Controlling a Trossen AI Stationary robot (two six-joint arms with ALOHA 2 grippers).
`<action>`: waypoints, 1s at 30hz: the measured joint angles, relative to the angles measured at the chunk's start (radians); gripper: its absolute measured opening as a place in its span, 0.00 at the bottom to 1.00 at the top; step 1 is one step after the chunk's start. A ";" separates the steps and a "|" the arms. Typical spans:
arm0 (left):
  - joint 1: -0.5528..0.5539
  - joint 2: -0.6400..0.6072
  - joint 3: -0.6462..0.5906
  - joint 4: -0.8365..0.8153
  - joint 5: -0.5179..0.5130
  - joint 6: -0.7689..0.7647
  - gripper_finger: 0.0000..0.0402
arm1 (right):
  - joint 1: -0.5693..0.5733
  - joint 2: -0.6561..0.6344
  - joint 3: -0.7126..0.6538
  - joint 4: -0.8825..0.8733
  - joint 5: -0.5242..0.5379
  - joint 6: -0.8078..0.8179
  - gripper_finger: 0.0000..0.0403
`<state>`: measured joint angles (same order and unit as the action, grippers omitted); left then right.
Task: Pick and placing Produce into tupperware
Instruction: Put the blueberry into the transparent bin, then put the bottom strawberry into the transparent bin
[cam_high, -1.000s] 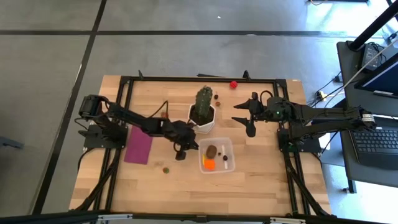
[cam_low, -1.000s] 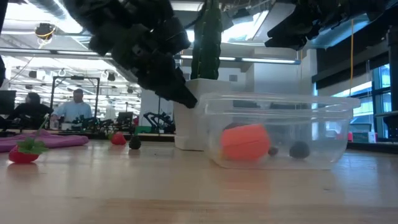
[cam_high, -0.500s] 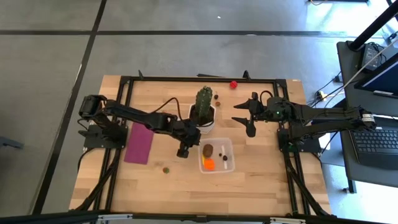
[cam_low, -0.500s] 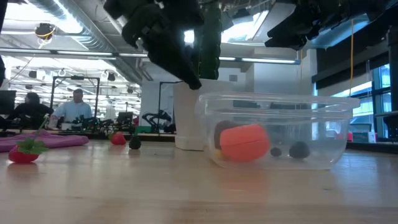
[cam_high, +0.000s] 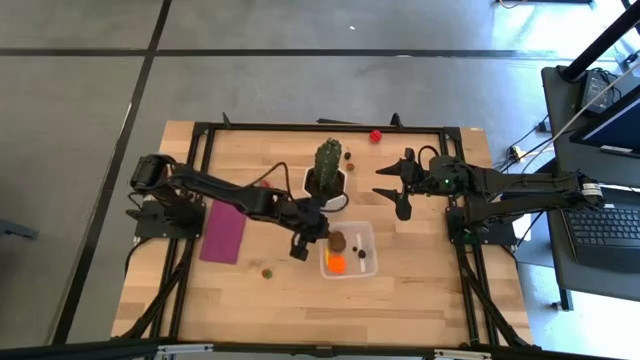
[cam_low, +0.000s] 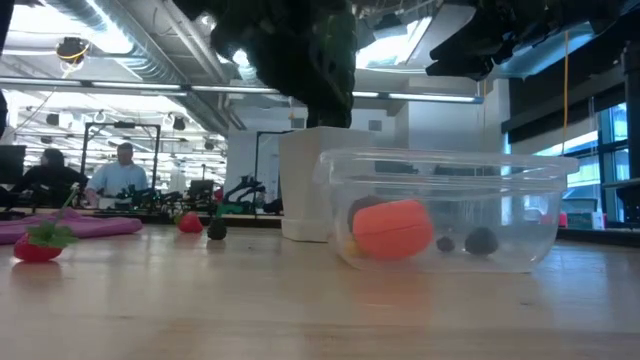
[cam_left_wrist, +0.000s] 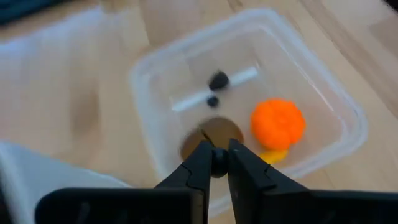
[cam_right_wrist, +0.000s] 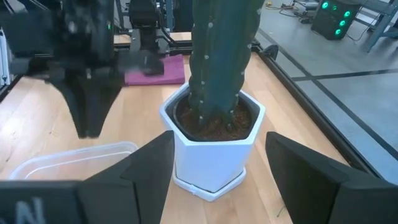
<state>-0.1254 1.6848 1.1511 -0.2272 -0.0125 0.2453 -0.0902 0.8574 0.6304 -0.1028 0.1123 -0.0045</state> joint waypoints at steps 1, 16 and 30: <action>-0.004 0.015 -0.003 0.002 0.011 -0.004 0.09 | 0.000 0.000 0.000 0.000 0.000 0.000 0.63; -0.015 0.177 0.092 0.038 0.056 -0.054 0.17 | 0.011 0.000 0.000 -0.043 -0.036 0.005 0.63; -0.015 0.166 0.092 0.006 0.055 -0.060 0.36 | 0.011 0.000 0.000 -0.045 -0.038 0.026 0.63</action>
<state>-0.1407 1.8508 1.2434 -0.2210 0.0429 0.1850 -0.0792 0.8570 0.6304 -0.1482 0.0746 0.0216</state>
